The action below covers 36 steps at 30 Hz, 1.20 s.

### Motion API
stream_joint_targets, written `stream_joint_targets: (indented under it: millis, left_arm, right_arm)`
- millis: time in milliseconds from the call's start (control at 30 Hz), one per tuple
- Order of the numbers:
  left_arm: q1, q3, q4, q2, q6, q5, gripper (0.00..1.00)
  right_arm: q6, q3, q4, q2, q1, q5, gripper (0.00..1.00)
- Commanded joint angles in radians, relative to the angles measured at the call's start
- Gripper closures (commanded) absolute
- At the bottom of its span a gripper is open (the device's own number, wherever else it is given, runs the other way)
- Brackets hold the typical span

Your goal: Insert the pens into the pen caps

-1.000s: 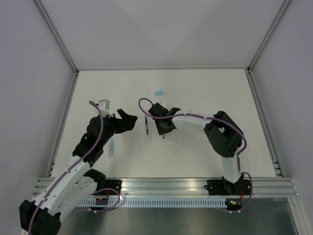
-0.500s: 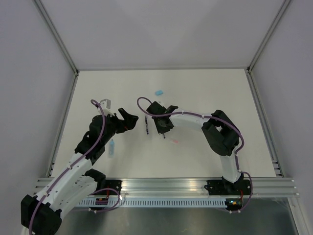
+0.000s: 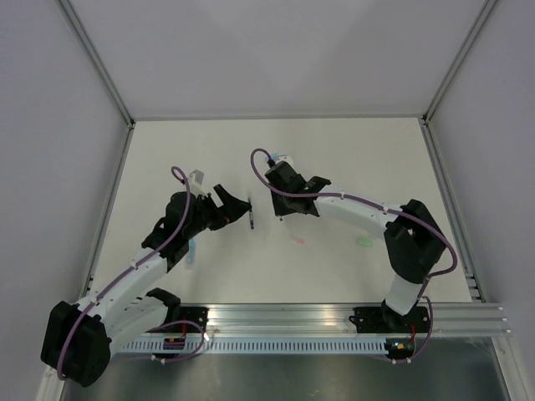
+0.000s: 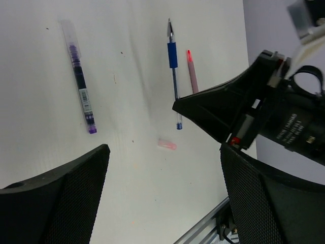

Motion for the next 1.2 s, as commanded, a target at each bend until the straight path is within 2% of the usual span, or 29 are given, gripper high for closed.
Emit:
stream_joint_targets:
  millis: [0, 267, 567, 667, 767, 800, 867, 900, 967, 1000, 1033, 1100, 1133, 1167]
  left_arm:
    - [0.006, 0.031, 0.104, 0.044, -0.056, 0.064, 0.08]
    - [0.006, 0.113, 0.129, 0.15, -0.012, 0.081, 0.13]
    - [0.006, 0.121, 0.249, 0.219, -0.044, 0.151, 0.2]
    - [0.006, 0.114, 0.269, 0.221, -0.046, 0.163, 0.26]
    - [0.006, 0.108, 0.299, 0.224, -0.053, 0.191, 0.4]
    - [0.006, 0.105, 0.307, 0.224, -0.055, 0.199, 0.5]
    - [0.006, 0.105, 0.315, 0.222, -0.058, 0.219, 0.61]
    - [0.006, 0.108, 0.315, 0.222, -0.055, 0.225, 0.73]
    - [0.006, 0.11, 0.312, 0.221, -0.05, 0.243, 0.81]
    - [0.006, 0.111, 0.31, 0.219, -0.047, 0.246, 0.92]
    - [0.006, 0.113, 0.308, 0.219, -0.046, 0.252, 0.98]
    - [0.006, 0.111, 0.304, 0.213, -0.044, 0.257, 0.98]
    - [0.008, 0.113, 0.299, 0.211, -0.04, 0.263, 0.98]
    - [0.006, 0.116, 0.296, 0.21, -0.038, 0.268, 0.98]
  right_arm:
    - [-0.008, -0.07, 0.124, -0.107, 0.0, -0.064, 1.0]
    - [0.015, -0.224, 0.292, -0.292, 0.032, -0.177, 1.0]
    - [0.048, -0.242, 0.346, -0.343, 0.098, -0.211, 1.0]
    - [0.054, -0.242, 0.36, -0.342, 0.111, -0.211, 1.0]
    - [0.056, -0.239, 0.372, -0.332, 0.118, -0.237, 1.0]
    - [0.056, -0.238, 0.377, -0.326, 0.12, -0.249, 1.0]
    - [0.056, -0.231, 0.38, -0.316, 0.121, -0.256, 1.0]
    - [0.056, -0.23, 0.38, -0.314, 0.123, -0.259, 1.0]
    - [0.051, -0.231, 0.386, -0.306, 0.125, -0.268, 1.0]
    - [0.048, -0.233, 0.386, -0.306, 0.125, -0.271, 1.0]
    - [0.045, -0.233, 0.388, -0.305, 0.125, -0.279, 1.0]
    - [0.036, -0.236, 0.389, -0.3, 0.125, -0.289, 0.97]
    - [0.022, -0.236, 0.388, -0.299, 0.126, -0.303, 0.89]
    - [0.016, -0.236, 0.386, -0.297, 0.128, -0.309, 0.85]
